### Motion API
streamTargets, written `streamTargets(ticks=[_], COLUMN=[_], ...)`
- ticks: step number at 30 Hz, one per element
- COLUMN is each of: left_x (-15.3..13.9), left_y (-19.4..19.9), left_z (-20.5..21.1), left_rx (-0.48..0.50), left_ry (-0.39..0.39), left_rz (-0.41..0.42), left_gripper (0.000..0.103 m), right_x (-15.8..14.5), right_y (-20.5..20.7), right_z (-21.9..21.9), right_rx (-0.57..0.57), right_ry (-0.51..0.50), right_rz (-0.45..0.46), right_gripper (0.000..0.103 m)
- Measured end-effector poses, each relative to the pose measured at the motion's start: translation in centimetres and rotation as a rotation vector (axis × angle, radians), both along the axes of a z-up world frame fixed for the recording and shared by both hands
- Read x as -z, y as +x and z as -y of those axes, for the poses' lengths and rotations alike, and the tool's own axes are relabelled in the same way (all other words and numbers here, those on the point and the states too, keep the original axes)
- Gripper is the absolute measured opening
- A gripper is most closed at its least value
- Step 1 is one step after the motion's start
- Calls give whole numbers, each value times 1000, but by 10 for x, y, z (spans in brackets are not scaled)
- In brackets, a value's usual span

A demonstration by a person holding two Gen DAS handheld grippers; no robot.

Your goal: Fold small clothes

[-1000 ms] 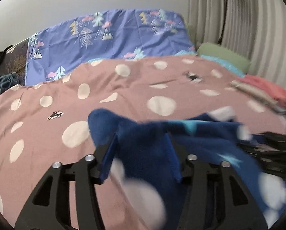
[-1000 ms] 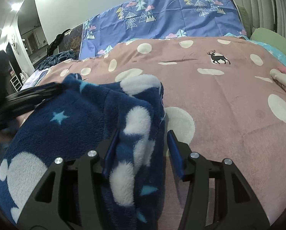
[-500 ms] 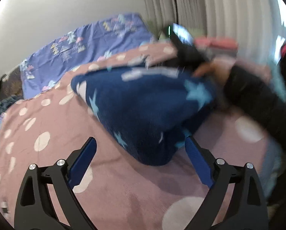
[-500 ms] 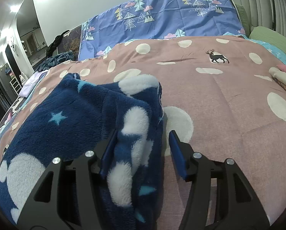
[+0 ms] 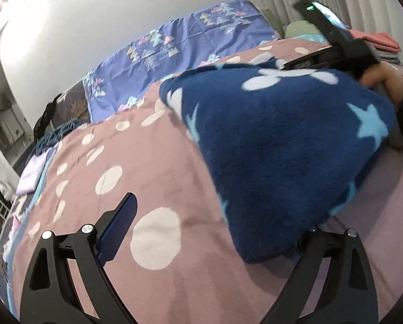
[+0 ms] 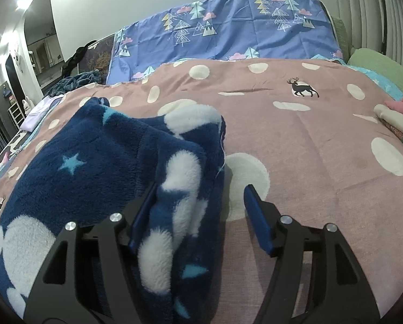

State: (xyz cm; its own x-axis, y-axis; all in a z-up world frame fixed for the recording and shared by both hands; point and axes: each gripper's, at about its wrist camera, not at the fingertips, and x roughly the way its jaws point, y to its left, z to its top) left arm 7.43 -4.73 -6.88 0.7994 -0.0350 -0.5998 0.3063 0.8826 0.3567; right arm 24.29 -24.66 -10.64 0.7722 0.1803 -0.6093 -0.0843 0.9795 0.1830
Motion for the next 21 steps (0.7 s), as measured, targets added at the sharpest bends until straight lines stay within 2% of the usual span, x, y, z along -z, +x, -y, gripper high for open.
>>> streamTargets(ticks=[1,2,3,4,5,7,8,10,12,13,14,15,16,17,18,19,21], left_x=[-2,-3,-8,-14,-22,-50,-61,-88,-96,-94,-86,-69,-41,-25,-10,-8,-13], left_y=[-4,-8,-15,-21,-25,-28,-28,-18,-2,14,32,56,81,86,85,83,81], left_z=[2,3,1,0,-5,-22,-26,-29,-18,-10,-1,8,19,25,27,24,20], left_rx=[18,55,113,156,187,229,243,254,267,271,271,268,258,270,308,310,274], left_ry=[-5,-25,-69,-119,-182,-340,-384,-436,-409,-400,-397,-373,-307,-276,-266,-286,-320], left_rz=[-13,-48,-114,-169,-210,-222,-202,-114,-50,-47,-84,-155,-240,-244,-190,-182,-217], left_gripper=[90,80,59,50,32,27,22,22,22,22,28,44,51,54,54,54,53], right_x=[1,1,1,1,1,1,0,0,0,0,0,0,0,0,0,1,1], right_y=[1,1,1,1,0,1,0,1,0,0,0,0,0,0,0,0,-2], right_z=[2,3,3,4,3,5,4,5,4,3,3,3,4,3,3,4,1], right_rx=[0,1,3,4,3,6,6,11,12,12,12,12,12,11,14,12,6], right_ry=[11,22,27,29,26,20,18,13,12,13,13,13,14,15,12,15,18], right_rz=[-4,-8,-10,-11,-9,-7,-6,-6,-6,-6,-5,-5,-5,-6,-7,-9,-5], right_gripper=[65,65,65,65,65,65,65,66,66,66,66,66,66,66,66,66,67])
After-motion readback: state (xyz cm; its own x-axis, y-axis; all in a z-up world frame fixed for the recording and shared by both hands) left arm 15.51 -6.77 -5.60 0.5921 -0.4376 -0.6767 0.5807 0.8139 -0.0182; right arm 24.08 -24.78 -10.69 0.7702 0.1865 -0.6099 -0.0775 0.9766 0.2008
